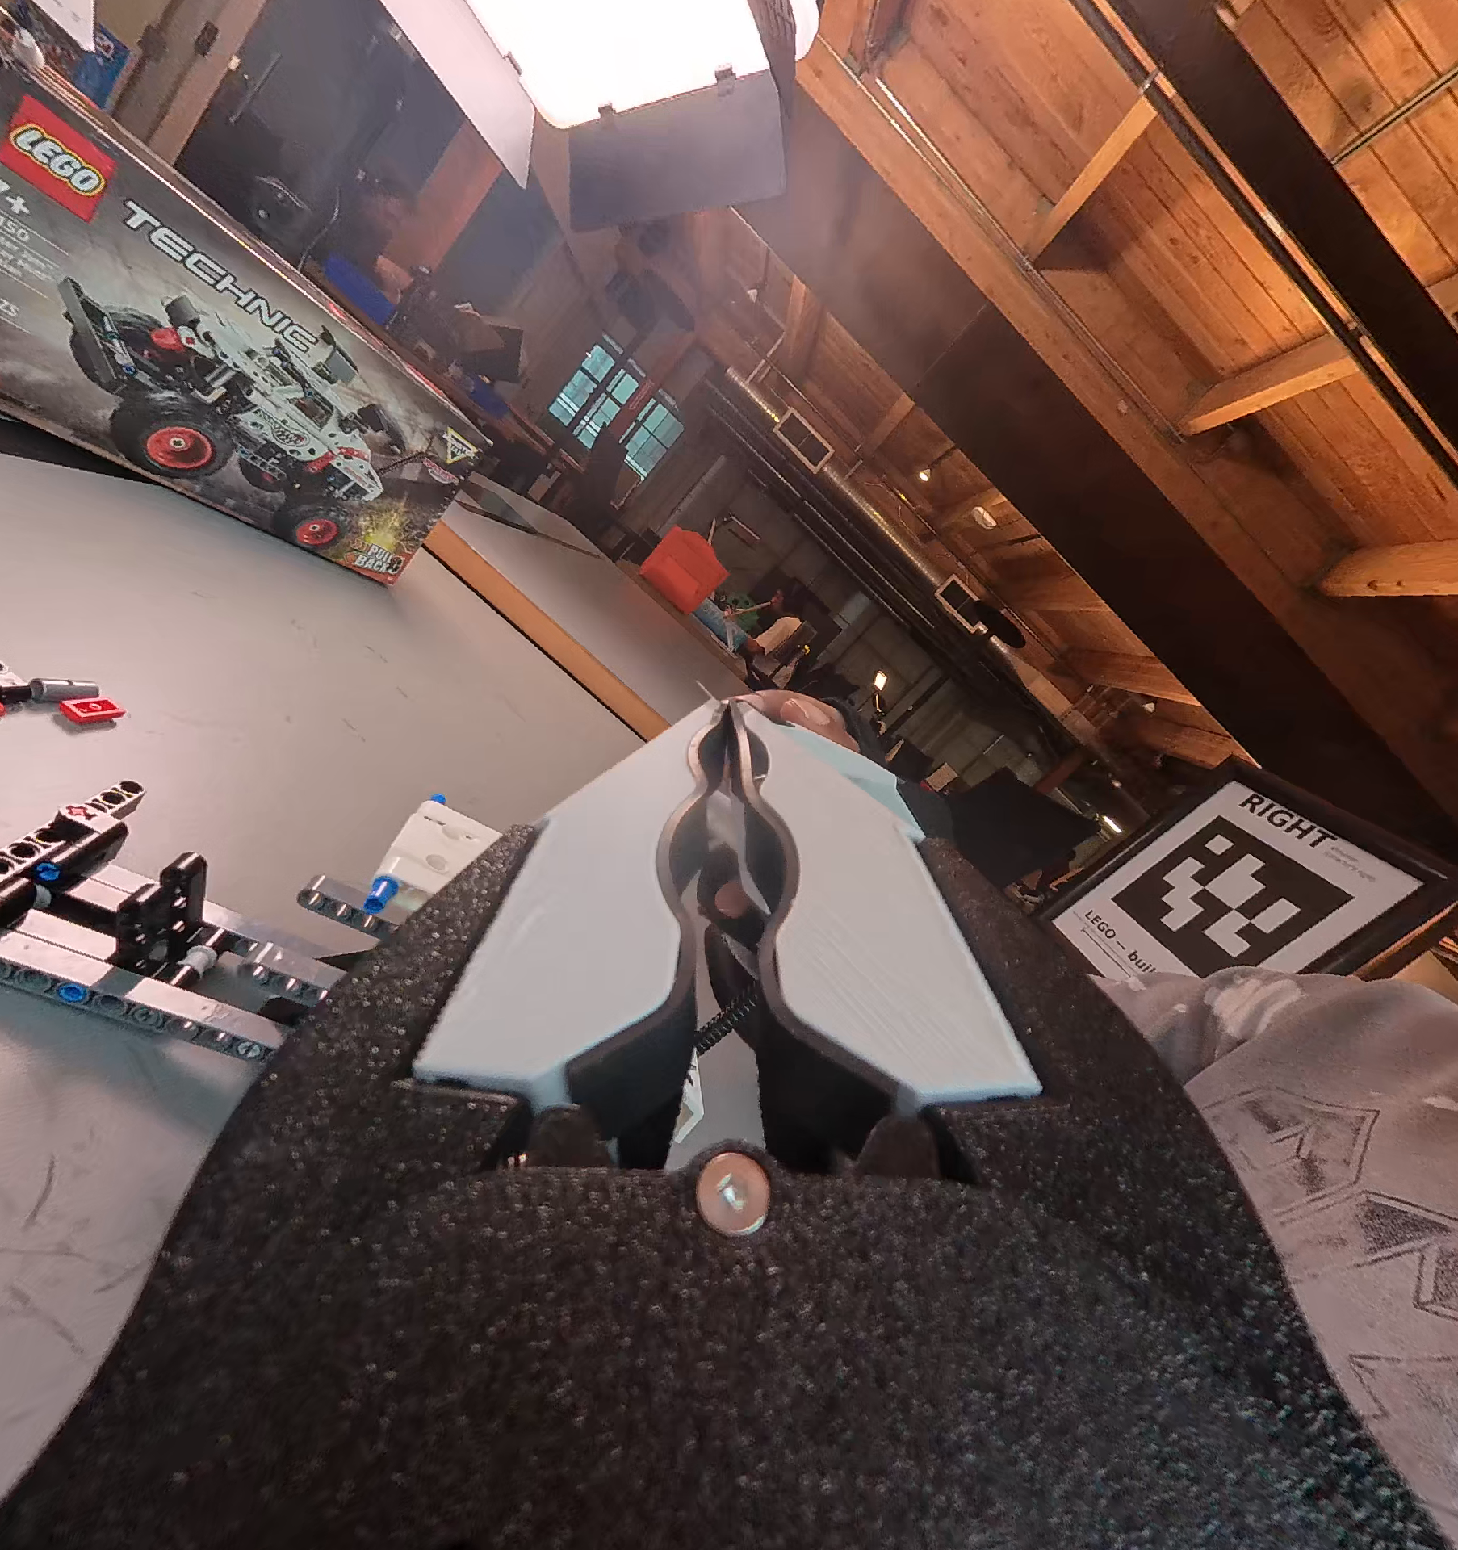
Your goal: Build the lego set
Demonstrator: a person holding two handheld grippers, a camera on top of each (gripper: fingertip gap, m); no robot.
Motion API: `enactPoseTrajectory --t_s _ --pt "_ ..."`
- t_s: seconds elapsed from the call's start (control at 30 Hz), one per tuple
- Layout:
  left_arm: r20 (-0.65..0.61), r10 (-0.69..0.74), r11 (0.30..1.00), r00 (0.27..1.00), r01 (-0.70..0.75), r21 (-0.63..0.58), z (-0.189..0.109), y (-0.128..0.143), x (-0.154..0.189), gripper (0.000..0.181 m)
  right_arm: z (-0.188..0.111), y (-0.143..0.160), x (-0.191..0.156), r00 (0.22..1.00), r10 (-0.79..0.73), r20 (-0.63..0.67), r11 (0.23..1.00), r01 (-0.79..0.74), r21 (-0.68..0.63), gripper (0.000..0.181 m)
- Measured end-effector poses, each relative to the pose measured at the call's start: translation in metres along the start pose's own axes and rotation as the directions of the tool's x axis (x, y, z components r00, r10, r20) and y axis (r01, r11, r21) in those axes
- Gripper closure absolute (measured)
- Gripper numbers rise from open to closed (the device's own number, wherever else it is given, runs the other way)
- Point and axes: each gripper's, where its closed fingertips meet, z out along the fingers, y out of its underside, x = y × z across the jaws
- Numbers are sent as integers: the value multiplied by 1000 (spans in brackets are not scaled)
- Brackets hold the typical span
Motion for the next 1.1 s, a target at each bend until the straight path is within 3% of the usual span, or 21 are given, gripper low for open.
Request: enactPoseTrajectory --t_s 0.17,0.3,0.57,0.67,0.9,1.0,1.1 --pt "-5 -39 999 999 39 0 0 0 -2 181 0 1 2 1000 -20 -15 1000 20 -7 181" --pt "-41 -82 997 996 81 -14 3 5 2 164 1 4 2 999 -32 -17 999 32 -20 181" --pt "-34 -135 991 990 135 -13 5 10 -2 170 2 3 -2 998 -61 -7 998 61 -24 181" --pt "-22 -125 992 992 124 -12 5 10 -3 181 3 2 -3 998 -65 -4 998 65 -22 181" --pt "-8 -85 996 996 85 -21 4 10 -2 181 3 2 -4 998 -66 -2 998 66 -21 181" --pt "7 -21 999 1000 21 -32 4 9 -1 181 2 0 -3 999 -39 0 999 39 -8 181" --pt "23 65 997 998 -64 -41 2 5 1 181 0 -3 -4 999 19 33 1000 -20 17 170"
